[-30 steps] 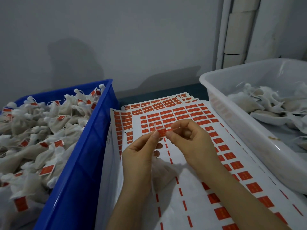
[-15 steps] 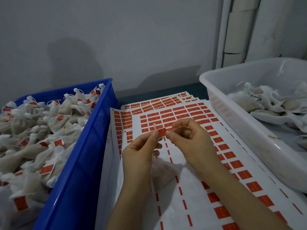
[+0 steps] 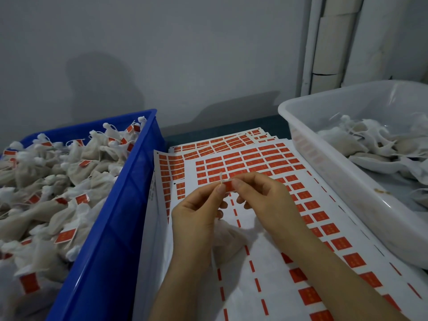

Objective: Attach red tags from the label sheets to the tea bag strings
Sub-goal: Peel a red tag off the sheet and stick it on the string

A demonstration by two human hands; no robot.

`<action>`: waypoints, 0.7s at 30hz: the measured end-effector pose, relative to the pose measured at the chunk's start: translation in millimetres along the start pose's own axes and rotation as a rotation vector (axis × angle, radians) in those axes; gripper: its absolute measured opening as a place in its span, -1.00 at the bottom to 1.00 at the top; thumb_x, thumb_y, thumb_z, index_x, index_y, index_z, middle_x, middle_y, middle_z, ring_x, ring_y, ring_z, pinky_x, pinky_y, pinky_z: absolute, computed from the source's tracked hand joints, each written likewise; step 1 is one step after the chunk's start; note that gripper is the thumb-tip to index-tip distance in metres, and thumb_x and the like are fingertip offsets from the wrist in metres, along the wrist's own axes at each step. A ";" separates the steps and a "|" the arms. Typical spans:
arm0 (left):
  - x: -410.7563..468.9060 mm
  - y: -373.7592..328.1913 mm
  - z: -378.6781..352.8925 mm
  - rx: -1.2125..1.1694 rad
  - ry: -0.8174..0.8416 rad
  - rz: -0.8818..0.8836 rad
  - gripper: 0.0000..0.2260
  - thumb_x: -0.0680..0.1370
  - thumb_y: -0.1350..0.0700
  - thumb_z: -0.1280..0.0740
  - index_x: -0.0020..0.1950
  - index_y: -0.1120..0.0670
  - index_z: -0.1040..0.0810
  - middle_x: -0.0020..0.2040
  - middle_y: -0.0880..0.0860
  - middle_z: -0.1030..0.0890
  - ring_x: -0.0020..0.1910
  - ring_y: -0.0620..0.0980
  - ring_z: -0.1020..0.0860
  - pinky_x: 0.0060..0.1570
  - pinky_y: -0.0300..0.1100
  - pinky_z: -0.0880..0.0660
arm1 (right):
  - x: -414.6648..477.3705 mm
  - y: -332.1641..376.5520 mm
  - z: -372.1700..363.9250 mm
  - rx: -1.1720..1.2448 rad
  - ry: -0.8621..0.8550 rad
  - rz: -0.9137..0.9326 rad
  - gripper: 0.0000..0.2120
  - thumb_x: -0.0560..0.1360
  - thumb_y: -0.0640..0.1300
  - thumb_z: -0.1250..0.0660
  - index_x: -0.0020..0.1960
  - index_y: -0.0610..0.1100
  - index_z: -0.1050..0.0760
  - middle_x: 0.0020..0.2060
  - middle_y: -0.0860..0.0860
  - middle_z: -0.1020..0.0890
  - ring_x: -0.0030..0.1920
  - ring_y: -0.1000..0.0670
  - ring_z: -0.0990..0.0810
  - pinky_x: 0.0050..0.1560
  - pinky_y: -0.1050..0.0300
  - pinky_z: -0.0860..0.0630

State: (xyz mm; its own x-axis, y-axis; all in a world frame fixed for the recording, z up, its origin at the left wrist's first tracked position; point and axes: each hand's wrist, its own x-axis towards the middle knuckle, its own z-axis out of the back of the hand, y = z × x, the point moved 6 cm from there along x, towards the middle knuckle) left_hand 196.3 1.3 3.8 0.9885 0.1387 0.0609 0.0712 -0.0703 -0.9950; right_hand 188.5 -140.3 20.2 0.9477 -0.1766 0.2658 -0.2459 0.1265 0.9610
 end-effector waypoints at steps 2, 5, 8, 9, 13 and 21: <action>-0.3 0.8 -0.8 -0.012 0.013 0.010 -0.75 0.30 -0.08 -0.40 -0.07 -0.06 -0.67 -0.12 -0.16 -0.68 -0.14 -0.16 -0.63 -0.28 -0.34 -0.56 | -0.1 -0.7 0.6 0.017 -0.005 0.002 -0.95 0.45 0.02 -0.32 -0.17 0.17 -0.47 -0.33 0.33 -0.57 -0.24 0.34 -0.55 -0.31 0.55 -0.43; 0.4 1.6 -1.9 -0.034 0.022 0.020 -0.75 0.29 -0.08 -0.40 -0.06 -0.08 -0.66 -0.12 -0.16 -0.68 -0.14 -0.16 -0.64 -0.28 -0.32 -0.57 | 0.1 -2.1 1.3 0.030 -0.013 -0.006 -0.93 0.46 -0.01 -0.32 -0.18 0.15 -0.48 -0.37 0.33 -0.57 -0.25 0.33 -0.55 -0.33 0.55 -0.42; 0.7 1.7 -3.5 -0.048 0.023 0.026 -0.81 0.32 -0.07 -0.40 -0.11 -0.08 -0.65 -0.13 -0.15 -0.68 -0.15 -0.12 -0.65 -0.27 -0.28 -0.58 | -0.2 -1.9 1.2 0.025 -0.012 -0.001 -0.93 0.46 -0.01 -0.32 -0.18 0.15 -0.48 -0.33 0.29 -0.58 -0.25 0.32 -0.56 -0.32 0.54 -0.44; 0.7 1.6 -3.8 -0.053 0.027 0.028 -0.81 0.32 -0.07 -0.40 -0.11 -0.08 -0.65 -0.13 -0.15 -0.68 -0.14 -0.12 -0.65 -0.27 -0.27 -0.58 | -0.4 -1.9 1.1 0.019 -0.011 0.002 -0.92 0.47 -0.01 -0.32 -0.18 0.15 -0.48 -0.32 0.28 -0.58 -0.25 0.32 -0.56 -0.32 0.53 -0.44; 1.8 2.3 -2.7 -0.054 0.024 0.045 -0.89 0.43 0.01 -0.39 -0.06 -0.05 -0.63 -0.15 -0.18 -0.67 -0.16 -0.17 -0.64 -0.32 -0.34 -0.54 | -1.0 -2.5 0.3 0.034 -0.007 -0.025 -0.92 0.49 0.03 -0.26 -0.17 0.14 -0.48 -0.36 0.28 -0.58 -0.27 0.28 -0.57 -0.31 0.48 -0.46; 1.0 -3.6 -5.2 0.082 0.028 -0.035 -0.96 0.50 0.02 -0.33 -0.11 -0.11 -0.56 -0.22 -0.33 -0.62 -0.19 -0.28 -0.61 -0.38 -0.45 -0.50 | -0.1 -2.2 -1.9 0.064 0.008 -0.027 -0.94 0.48 0.02 -0.27 -0.16 0.13 -0.48 -0.35 0.29 -0.59 -0.27 0.25 -0.59 -0.30 0.45 -0.47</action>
State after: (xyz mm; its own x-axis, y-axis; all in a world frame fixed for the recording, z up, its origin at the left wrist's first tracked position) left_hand 197.6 -3.4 7.9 0.9890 0.1115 0.0970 0.0959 0.0154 -0.9953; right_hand 189.3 -138.7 17.9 0.9557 -0.1710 0.2396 -0.2328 0.0587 0.9707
